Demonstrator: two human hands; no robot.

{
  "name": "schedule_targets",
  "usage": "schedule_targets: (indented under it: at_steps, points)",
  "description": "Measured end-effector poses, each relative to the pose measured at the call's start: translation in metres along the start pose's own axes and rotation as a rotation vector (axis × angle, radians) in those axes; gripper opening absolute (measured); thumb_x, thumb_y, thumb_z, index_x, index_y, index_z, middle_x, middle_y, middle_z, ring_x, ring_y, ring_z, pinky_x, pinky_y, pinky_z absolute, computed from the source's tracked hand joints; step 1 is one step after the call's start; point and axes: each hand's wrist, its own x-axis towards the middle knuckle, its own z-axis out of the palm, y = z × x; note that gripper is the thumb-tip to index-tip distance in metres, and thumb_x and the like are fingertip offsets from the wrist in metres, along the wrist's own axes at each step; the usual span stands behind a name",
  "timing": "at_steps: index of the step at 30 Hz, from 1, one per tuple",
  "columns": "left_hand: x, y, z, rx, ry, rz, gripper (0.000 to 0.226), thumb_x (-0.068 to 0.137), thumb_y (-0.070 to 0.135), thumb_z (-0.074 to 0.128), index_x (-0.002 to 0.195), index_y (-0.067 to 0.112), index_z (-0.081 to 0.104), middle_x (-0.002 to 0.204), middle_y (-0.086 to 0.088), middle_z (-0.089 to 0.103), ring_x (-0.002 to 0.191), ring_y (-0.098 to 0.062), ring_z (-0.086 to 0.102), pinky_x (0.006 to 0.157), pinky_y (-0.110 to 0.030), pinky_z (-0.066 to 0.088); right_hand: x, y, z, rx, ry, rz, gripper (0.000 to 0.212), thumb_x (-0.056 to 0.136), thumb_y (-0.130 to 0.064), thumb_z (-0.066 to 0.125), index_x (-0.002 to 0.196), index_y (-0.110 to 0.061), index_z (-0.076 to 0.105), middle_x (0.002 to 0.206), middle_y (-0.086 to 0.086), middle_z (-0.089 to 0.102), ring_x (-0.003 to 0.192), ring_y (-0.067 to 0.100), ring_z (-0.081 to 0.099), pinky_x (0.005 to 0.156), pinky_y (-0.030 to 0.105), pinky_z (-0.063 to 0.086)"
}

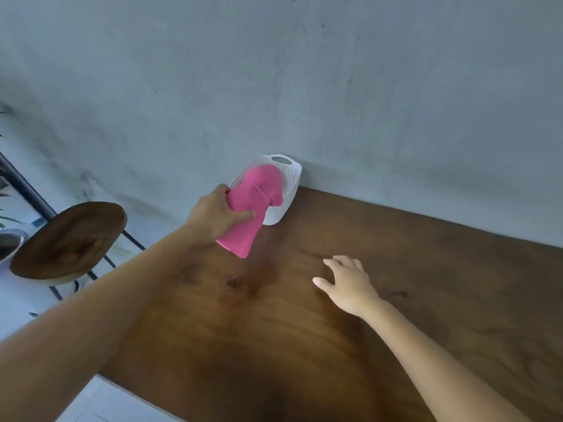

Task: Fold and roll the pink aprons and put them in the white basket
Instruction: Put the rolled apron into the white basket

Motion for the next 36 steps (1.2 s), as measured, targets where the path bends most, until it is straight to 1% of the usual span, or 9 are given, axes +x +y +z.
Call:
schedule_targets:
  at_steps: [3,9,14,21,26,30,33,35,36]
  points:
    - [0.044,0.013,-0.012,-0.059,-0.002,-0.006,0.066,0.081,0.045,0.079,0.129,0.016,0.045,0.11,-0.003,0.059,0.094,-0.027,0.059,0.075,-0.037,0.049,0.001,-0.008,0.005,-0.083,0.005,0.059,0.077,0.096,-0.067,0.043,0.158,-0.025,0.028,0.164,-0.001,0.021,0.149,0.024,0.017,0.119,0.043,0.024]
    - [0.117,0.044,-0.013,-0.023,-0.043,0.01,0.063,0.085,0.043,0.073,0.128,0.009,0.041,0.111,-0.009,0.056,0.094,-0.03,0.055,0.073,-0.038,0.046,0.003,-0.018,0.009,-0.134,0.001,0.125,0.078,0.094,-0.063,0.051,0.159,-0.028,0.026,0.166,-0.004,0.017,0.15,0.022,0.015,0.119,0.042,0.025]
    - [0.152,0.055,0.003,0.069,-0.066,0.033,0.064,0.087,0.047,0.068,0.131,0.009,0.042,0.107,-0.007,0.057,0.091,-0.029,0.058,0.078,-0.039,0.055,0.006,-0.024,0.008,-0.097,-0.014,0.183,0.078,0.094,-0.059,0.056,0.159,-0.029,0.026,0.166,-0.007,0.014,0.151,0.019,0.012,0.119,0.04,0.025]
    - [0.158,0.058,0.041,0.093,-0.118,0.019,0.071,0.092,0.047,0.063,0.142,0.004,0.035,0.128,-0.015,0.057,0.117,-0.037,0.059,0.084,-0.04,0.048,0.007,-0.032,0.009,-0.075,-0.048,0.252,0.078,0.096,-0.055,0.057,0.16,-0.03,0.021,0.168,-0.009,0.007,0.154,0.016,0.005,0.123,0.041,0.021]
    - [0.155,0.048,0.056,0.082,-0.126,0.064,0.079,0.091,0.051,0.058,0.149,0.006,0.03,0.124,-0.017,0.062,0.111,-0.038,0.064,0.091,-0.045,0.055,0.007,-0.036,0.008,-0.019,-0.05,0.293,0.078,0.096,-0.05,0.06,0.16,-0.031,0.021,0.168,-0.012,0.005,0.154,0.013,0.003,0.123,0.041,0.021]
    - [0.151,0.048,0.061,0.091,-0.163,0.152,0.081,0.101,0.048,0.049,0.156,-0.003,0.018,0.13,-0.021,0.058,0.117,-0.039,0.059,0.09,-0.042,0.049,0.008,-0.035,0.011,-0.012,-0.05,0.309,0.078,0.095,-0.05,0.061,0.16,-0.032,0.021,0.168,-0.013,0.004,0.155,0.012,0.001,0.123,0.042,0.02]
    - [0.151,0.04,0.057,0.083,-0.184,0.261,0.073,0.101,0.042,0.052,0.153,-0.003,0.028,0.105,-0.013,0.063,0.093,-0.029,0.062,0.071,-0.033,0.047,0.008,-0.035,0.012,0.002,-0.044,0.316,0.078,0.095,-0.048,0.061,0.16,-0.032,0.021,0.168,-0.014,0.004,0.155,0.011,-0.001,0.123,0.04,0.019]
    - [0.152,0.034,0.053,0.063,-0.203,0.307,0.065,0.101,0.036,0.054,0.147,-0.004,0.035,0.08,-0.003,0.053,0.072,-0.018,0.056,0.057,-0.029,0.043,0.007,-0.036,0.012,0.005,-0.044,0.313,0.077,0.096,-0.048,0.061,0.16,-0.032,0.021,0.168,-0.014,0.004,0.155,0.01,-0.001,0.123,0.039,0.018]
    - [0.15,0.033,0.051,0.064,-0.206,0.308,0.062,0.101,0.035,0.054,0.145,-0.005,0.038,0.078,-0.002,0.051,0.071,-0.018,0.055,0.056,-0.029,0.042,0.007,-0.036,0.011,0.007,-0.04,0.308,0.077,0.096,-0.048,0.061,0.16,-0.032,0.021,0.168,-0.014,0.004,0.154,0.01,-0.001,0.123,0.038,0.017]
